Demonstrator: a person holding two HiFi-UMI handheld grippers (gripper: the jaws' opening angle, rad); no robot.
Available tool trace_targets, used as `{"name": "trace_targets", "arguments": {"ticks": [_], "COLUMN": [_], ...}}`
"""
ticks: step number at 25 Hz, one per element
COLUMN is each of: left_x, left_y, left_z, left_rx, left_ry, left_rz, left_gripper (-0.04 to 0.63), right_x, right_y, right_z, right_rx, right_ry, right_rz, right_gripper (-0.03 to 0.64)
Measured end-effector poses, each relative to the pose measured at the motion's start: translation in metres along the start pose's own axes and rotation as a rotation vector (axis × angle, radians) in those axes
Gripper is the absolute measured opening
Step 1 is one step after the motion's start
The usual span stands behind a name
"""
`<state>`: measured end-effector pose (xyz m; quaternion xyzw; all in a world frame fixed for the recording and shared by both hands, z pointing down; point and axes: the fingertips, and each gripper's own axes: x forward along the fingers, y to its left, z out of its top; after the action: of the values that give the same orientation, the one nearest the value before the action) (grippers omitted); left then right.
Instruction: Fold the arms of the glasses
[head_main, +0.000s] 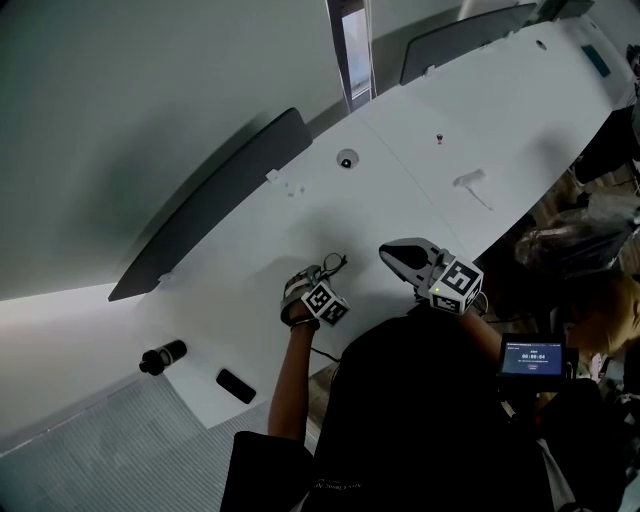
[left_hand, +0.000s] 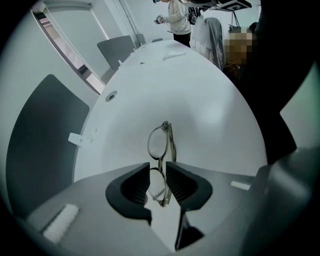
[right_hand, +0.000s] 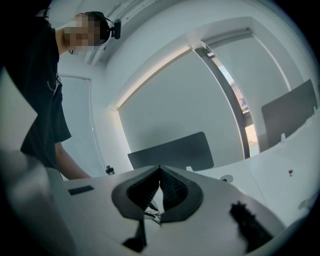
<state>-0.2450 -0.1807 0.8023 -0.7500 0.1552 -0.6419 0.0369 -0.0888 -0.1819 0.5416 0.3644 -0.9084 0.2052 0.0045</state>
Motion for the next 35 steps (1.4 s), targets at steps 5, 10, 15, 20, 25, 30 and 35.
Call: {"name": "trace_targets", "arguments": {"ticks": [5, 10, 15, 20, 25, 30, 35], "left_x": [0.005, 0.016, 0.016, 0.012, 0.005, -0.011, -0.040], "left_y": [-0.001, -0.005, 0.001, 0.002, 0.001, 0.003, 0.011], "left_z": [-0.004, -0.008, -0.008, -0.011, -0.008, -0.005, 0.023], "left_rx": [0.030, 0.045, 0.094, 0.133, 0.162, 0.028, -0.169], "left_ry": [0.051, 0.091, 0.111, 0.148, 0.136, 0.090, -0.080], "left_rz": [0.001, 0.003, 0.037, 0.056, 0.084, 0.056, 0.084], "left_gripper": [0.109, 0.098, 0.089, 0.054, 0.037, 0.034, 0.034], "right_x": [-0.002, -0.006, -0.005, -0.007, -0.015, -0.019, -0.014], "right_y": [-0.002, -0.005, -0.006, -0.007, -0.008, -0.013, -0.010], "right_z": [-0.001, 0.000, 0.000, -0.004, 0.000, 0.000, 0.006], "right_rx": [0.005, 0.008, 0.007, 0.022, 0.036, 0.046, 0.038], "right_ry": [0.000, -0.004, -0.004, -0.011, -0.034, -0.052, -0.070], "right_rz": [-0.006, -0.015, -0.013, -0.018, -0.033, -0.044, -0.025], "right_gripper": [0.008, 0.008, 0.008, 0.008, 0.008, 0.008, 0.008]}}
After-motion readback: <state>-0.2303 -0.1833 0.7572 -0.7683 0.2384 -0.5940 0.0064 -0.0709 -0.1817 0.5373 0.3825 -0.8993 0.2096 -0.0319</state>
